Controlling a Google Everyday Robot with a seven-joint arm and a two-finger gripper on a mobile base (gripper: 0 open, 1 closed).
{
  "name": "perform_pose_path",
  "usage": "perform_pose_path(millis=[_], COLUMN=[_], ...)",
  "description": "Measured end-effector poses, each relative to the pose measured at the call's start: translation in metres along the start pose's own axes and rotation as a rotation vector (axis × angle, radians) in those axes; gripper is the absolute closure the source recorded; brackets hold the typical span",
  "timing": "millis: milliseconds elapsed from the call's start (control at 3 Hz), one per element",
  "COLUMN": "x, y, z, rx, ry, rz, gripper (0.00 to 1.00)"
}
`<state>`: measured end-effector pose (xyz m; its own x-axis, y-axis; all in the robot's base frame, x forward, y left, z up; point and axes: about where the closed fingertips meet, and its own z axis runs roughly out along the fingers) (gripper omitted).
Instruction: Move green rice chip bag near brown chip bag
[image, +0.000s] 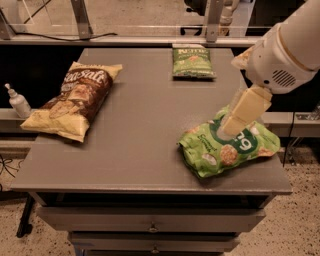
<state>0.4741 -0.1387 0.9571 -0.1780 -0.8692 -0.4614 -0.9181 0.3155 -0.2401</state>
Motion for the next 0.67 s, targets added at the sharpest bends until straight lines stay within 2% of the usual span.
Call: perform_pose_path(millis=[333,667], x=[0.013,0.029], y=[-0.001,0.005], z=[0.035,0.08], rx=[-0.004,-0.039], ry=[0.007,0.027], rz=[0.029,0.042], gripper=[0.0,0.0])
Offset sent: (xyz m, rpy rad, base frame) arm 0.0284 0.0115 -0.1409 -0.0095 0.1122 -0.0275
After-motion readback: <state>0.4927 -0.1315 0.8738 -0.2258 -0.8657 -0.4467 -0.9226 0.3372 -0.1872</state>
